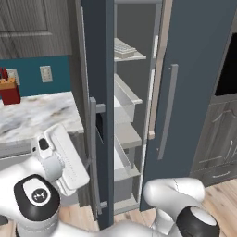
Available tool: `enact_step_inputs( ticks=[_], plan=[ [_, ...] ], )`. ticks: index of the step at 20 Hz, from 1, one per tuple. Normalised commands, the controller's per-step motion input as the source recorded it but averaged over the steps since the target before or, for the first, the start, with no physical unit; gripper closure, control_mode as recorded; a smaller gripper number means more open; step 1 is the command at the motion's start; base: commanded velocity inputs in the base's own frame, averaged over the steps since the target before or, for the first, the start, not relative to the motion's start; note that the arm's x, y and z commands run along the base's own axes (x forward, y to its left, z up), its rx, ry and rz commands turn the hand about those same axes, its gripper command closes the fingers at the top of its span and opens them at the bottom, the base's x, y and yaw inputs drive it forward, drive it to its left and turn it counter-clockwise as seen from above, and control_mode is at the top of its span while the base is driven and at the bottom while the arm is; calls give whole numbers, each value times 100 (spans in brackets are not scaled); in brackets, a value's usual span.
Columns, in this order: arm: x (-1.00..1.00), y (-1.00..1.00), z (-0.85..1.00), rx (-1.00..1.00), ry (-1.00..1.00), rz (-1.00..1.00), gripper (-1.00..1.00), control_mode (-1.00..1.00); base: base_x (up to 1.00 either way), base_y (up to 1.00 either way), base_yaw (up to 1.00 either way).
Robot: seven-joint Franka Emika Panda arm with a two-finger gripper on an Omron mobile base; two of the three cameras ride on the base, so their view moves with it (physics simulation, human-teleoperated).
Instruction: The ice cube tray has been filled with water. Take the tray and place it in the freezer to make ice. Close the freezer door after placing the tray.
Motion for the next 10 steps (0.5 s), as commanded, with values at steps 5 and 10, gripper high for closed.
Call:
enact_step_inputs(
  ticks=[5,10],
  plan=[
    [28,7,-18,-7,0,0,-100,-100,0,0,0],
    [31,0,-25,-11,4,0,-100,-100,0,0,0]
  ],
)
